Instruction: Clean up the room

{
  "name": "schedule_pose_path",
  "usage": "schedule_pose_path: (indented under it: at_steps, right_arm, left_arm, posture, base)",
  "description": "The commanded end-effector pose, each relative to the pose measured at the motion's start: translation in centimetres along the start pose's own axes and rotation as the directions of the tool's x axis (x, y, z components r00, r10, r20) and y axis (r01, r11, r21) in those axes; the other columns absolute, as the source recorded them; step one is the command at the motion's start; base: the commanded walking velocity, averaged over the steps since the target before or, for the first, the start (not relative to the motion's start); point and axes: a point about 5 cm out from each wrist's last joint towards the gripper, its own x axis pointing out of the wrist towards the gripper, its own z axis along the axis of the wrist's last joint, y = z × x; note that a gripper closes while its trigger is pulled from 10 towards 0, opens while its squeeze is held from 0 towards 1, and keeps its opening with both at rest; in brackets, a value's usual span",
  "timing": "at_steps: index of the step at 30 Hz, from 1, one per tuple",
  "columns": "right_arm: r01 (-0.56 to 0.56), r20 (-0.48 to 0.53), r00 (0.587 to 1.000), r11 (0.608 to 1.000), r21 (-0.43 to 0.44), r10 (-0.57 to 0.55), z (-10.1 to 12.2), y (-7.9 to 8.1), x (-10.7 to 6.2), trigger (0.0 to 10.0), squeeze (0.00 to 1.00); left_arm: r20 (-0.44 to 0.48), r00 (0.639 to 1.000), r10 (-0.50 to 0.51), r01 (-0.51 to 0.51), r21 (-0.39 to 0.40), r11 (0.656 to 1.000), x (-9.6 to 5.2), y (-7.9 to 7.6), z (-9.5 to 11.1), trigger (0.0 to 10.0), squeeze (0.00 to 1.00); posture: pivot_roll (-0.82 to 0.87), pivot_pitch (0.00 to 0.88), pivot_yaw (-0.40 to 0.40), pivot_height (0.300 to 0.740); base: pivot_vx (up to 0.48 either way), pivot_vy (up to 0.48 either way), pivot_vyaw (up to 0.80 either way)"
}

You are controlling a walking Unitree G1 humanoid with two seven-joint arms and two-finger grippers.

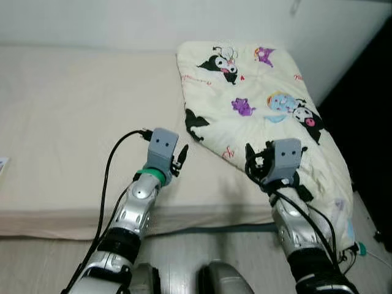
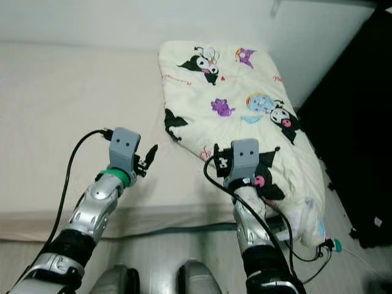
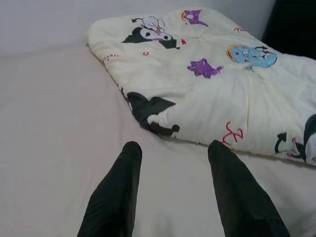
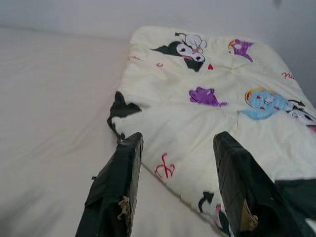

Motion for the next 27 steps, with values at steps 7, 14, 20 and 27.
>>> schedule_pose_path:
  at_steps: [7, 14, 20, 27]
  right_arm:
    - [0.03, -0.004, 1.0, 0.999, -0.022, -0.03, -0.1, -0.9, -0.3, 10.0, 0.0]
    - [0.041, 0.015, 0.999, 0.998, -0.055, -0.04, 0.4, -1.6, -0.2, 10.0, 0.0]
    - [0.04, 0.036, 0.999, 0.994, -0.099, -0.037, 1.0, -2.0, 0.0, 10.0, 0.0]
    - [0.039, 0.091, 0.996, 0.979, -0.201, -0.021, 2.4, -2.9, 0.2, 10.0, 0.0]
  left_arm:
    - [-0.026, 1.0, -0.005, 0.005, -0.002, 1.0, -0.1, -0.3, -0.6, 10.0, 0.0]
    - [-0.028, 1.0, -0.006, 0.006, -0.001, 1.0, -0.1, -0.4, -0.6, 10.0, 0.0]
    - [-0.03, 1.0, -0.005, 0.005, 0.0, 1.0, -0.1, -0.3, -0.6, 10.0, 0.0]
    - [-0.031, 1.0, -0.003, 0.003, 0.003, 1.0, -0.1, -0.3, -0.7, 10.0, 0.0]
  posture:
    - [-0.13, 0.027, 0.005, 0.61]
    - [-0.13, 0.03, 0.006, 0.58]
    - [-0.13, 0.031, 0.007, 0.565]
    - [-0.13, 0.034, 0.008, 0.55]
  base:
    - [0.0, 0.0, 0.0]
    - [0.0, 0.0, 0.0]
    - [0.0, 0.0, 0.0]
    - [0.0, 0.0, 0.0]
